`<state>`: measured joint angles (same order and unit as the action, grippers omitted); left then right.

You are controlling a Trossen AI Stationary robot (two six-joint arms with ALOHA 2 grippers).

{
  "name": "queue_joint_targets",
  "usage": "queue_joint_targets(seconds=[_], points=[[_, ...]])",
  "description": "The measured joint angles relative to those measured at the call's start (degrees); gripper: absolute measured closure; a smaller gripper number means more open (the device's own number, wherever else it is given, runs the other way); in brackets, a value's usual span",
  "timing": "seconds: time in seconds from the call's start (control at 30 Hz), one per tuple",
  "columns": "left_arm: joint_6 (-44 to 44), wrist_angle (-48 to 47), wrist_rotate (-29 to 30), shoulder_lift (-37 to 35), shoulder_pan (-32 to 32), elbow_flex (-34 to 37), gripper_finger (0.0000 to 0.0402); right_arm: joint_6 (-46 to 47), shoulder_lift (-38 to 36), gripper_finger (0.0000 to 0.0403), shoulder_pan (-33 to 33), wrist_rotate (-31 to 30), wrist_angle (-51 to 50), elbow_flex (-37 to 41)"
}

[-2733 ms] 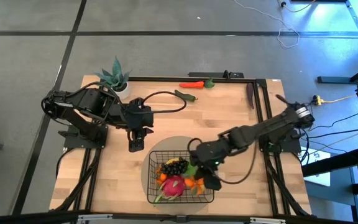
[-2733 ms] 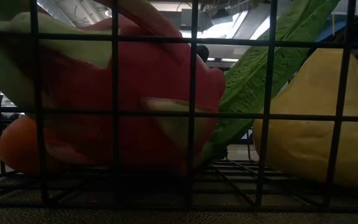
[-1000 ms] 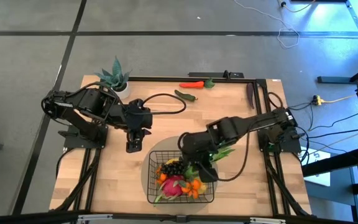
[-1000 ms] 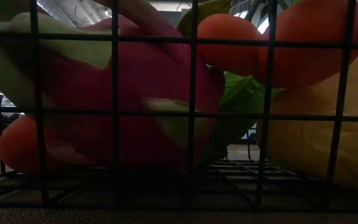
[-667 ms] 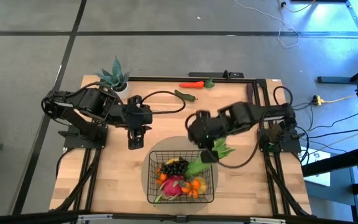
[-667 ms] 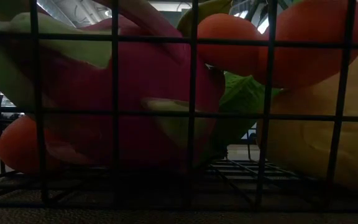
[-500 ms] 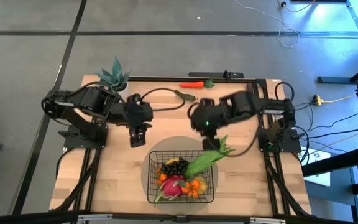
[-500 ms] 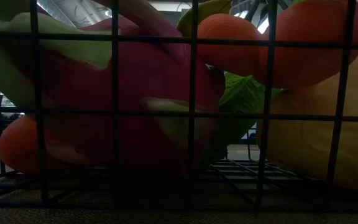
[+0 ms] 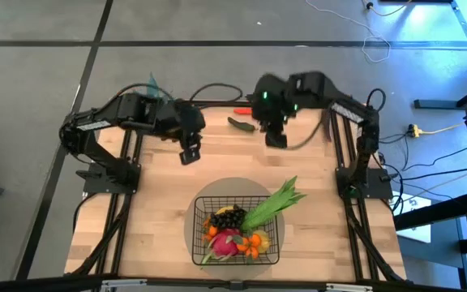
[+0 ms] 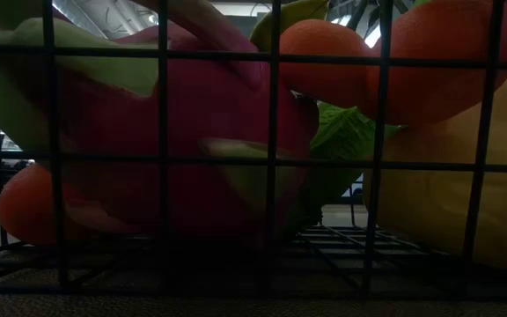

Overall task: Build produce basket
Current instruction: Put the green chili pepper into the black mesh basket

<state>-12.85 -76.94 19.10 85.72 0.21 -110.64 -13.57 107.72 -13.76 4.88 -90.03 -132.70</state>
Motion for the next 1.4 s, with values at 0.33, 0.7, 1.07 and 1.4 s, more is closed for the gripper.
queue_joint_targets(seconds=[0.33, 0.7, 1.07, 1.4], points=[[4.1, 2.2, -0.5, 3.6, 12.2, 0.0, 0.0318, -11.6, 1.4, 0.0305, -23.5, 14.5, 0.1, 0.1], [21.6, 10.4, -12.0, 14.1, 22.5, 0.0, 0.0318, -9.5, 6.3, 0.0305, -35.4, 18.8, 2.7, 0.1], [36.5, 16.3, -33.8, 21.1, 32.4, 0.0, 0.0318, -9.0, 12.6, 0.0305, -31.7, 16.2, 1.2, 0.1], [48.5, 16.3, -40.1, 28.1, 36.2, 0.0, 0.0318, -8.6, 13.7, 0.0305, -28.2, 6.4, 0.0, 0.2]])
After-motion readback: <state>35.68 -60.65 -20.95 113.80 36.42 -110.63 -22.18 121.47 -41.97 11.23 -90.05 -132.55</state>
